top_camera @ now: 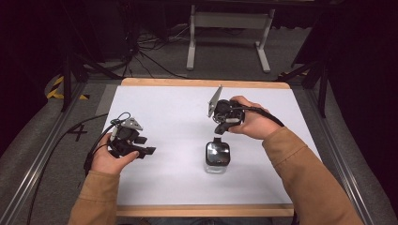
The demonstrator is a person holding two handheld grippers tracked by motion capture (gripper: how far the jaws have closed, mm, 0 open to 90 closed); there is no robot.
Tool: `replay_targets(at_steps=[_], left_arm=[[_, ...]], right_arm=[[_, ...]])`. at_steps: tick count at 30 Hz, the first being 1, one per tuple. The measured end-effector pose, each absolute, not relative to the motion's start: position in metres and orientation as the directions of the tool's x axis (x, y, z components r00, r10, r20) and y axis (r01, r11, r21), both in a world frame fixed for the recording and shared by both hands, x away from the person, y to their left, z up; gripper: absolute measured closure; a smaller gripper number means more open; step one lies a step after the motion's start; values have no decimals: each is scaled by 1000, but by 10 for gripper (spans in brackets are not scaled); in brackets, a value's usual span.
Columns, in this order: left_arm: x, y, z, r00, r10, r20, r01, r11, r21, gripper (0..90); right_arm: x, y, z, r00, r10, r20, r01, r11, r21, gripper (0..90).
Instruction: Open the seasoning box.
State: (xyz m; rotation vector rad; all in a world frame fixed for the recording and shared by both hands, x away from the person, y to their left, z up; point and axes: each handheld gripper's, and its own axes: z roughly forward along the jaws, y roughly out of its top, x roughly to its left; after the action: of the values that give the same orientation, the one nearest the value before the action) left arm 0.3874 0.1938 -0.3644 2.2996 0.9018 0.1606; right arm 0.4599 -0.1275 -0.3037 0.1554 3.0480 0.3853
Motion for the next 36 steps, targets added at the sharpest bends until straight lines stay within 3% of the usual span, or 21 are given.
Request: replay_targets(at_steps=[36], left_arm=[[389,180,-366,777,619,-113,551,-583,597,450]], right_arm=[[466,-131,-319,-988,151,33,154,951,269,900]])
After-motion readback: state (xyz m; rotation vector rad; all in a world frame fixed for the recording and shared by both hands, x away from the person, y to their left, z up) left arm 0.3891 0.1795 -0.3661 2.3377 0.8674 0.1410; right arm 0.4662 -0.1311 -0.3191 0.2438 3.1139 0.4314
